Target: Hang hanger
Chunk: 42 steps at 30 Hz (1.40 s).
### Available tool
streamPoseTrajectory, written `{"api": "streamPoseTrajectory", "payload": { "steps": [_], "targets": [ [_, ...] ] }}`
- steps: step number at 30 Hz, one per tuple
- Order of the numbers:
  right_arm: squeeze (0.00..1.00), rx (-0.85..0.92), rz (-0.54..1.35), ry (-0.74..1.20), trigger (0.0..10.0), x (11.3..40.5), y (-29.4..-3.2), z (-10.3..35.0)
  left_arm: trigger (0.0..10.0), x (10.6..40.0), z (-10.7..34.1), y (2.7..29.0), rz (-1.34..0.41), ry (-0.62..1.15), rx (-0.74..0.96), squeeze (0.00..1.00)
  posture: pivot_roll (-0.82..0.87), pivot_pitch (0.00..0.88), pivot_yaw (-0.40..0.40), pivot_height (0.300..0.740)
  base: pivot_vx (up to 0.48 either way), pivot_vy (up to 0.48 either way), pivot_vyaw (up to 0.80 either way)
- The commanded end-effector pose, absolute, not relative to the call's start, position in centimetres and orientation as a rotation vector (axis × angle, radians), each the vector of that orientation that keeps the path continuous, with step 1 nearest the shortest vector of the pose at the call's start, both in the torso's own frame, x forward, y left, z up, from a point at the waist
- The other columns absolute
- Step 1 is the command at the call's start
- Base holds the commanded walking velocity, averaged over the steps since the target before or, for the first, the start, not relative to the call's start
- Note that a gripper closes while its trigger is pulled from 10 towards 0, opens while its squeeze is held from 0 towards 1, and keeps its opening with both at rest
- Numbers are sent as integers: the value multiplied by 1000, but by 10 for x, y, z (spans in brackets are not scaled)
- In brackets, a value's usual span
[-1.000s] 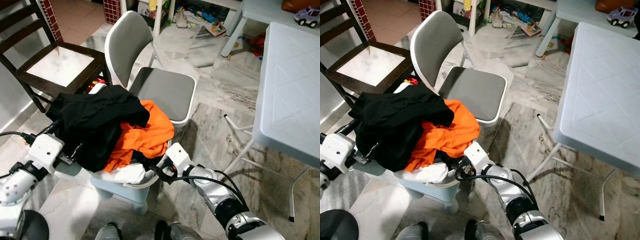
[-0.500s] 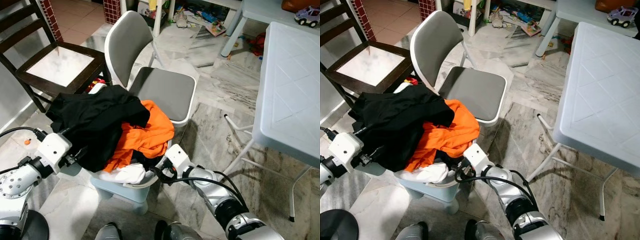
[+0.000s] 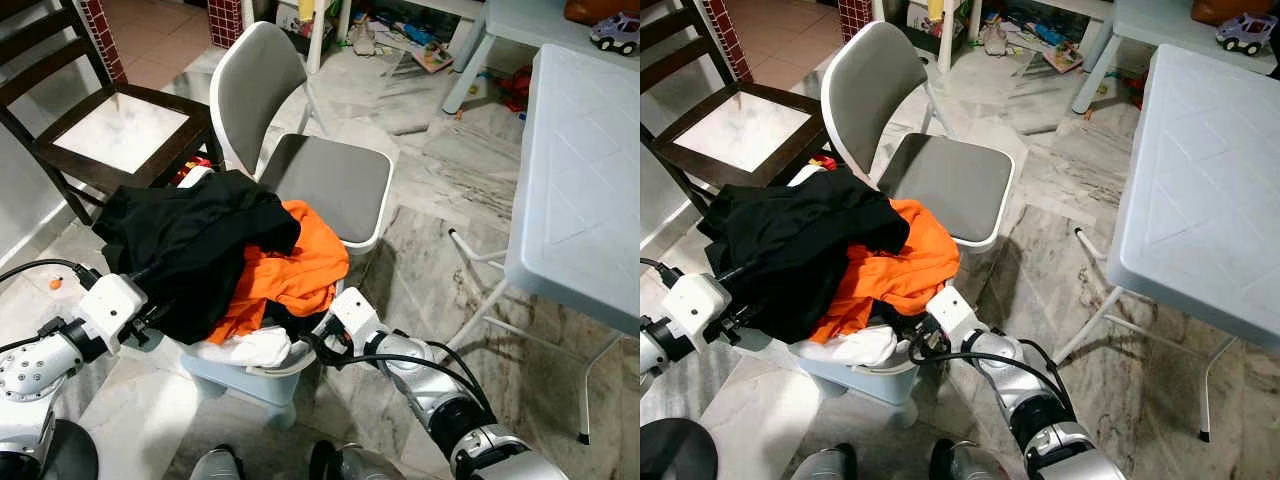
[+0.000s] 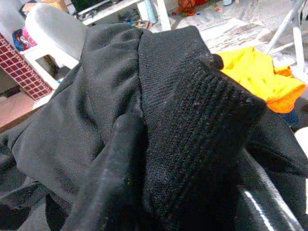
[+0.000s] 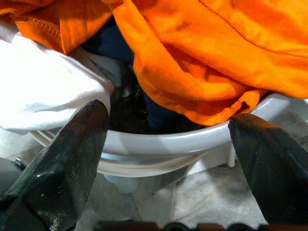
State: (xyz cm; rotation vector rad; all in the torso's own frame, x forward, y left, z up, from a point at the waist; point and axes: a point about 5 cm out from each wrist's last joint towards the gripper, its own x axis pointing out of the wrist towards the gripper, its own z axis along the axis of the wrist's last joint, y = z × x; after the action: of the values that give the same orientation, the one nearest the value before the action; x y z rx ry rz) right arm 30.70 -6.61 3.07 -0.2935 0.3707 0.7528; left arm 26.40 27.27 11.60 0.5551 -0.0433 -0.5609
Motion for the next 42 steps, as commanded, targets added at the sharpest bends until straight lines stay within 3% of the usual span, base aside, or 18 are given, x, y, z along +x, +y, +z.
{"api": "streamPoseTrajectory", "payload": {
  "steps": [1, 9, 22, 25, 37, 42],
  "targets": [
    [0, -297, 756, 401, 10000, 304, -68, 25, 0, 262, 113, 275, -562, -31, 552, 0, 150, 210, -117, 740, 0, 0, 0],
    [0, -292, 735, 387, 10000, 307, -67, 28, 0, 268, 114, 272, -551, -49, 537, 0, 149, 171, -108, 740, 0, 0, 0],
    [0, -291, 698, 384, 10000, 313, -73, 32, 0, 278, 119, 255, -475, -126, 469, 0, 160, 178, -97, 740, 0, 0, 0],
    [0, -264, 649, 359, 10000, 318, -73, 36, 0, 288, 122, 236, -336, -203, 323, 0, 159, 161, -91, 740, 0, 0, 0],
    [0, -240, 555, 315, 10000, 331, -78, 50, 0, 287, 127, 185, -181, -271, 83, 0, 124, 115, -72, 740, 0, 0, 0],
    [0, -175, 451, 275, 10000, 332, -93, 51, 0, 274, 101, 167, -99, -151, 11, 0, 114, 107, -83, 740, 0, 0, 0]
  ]
}}
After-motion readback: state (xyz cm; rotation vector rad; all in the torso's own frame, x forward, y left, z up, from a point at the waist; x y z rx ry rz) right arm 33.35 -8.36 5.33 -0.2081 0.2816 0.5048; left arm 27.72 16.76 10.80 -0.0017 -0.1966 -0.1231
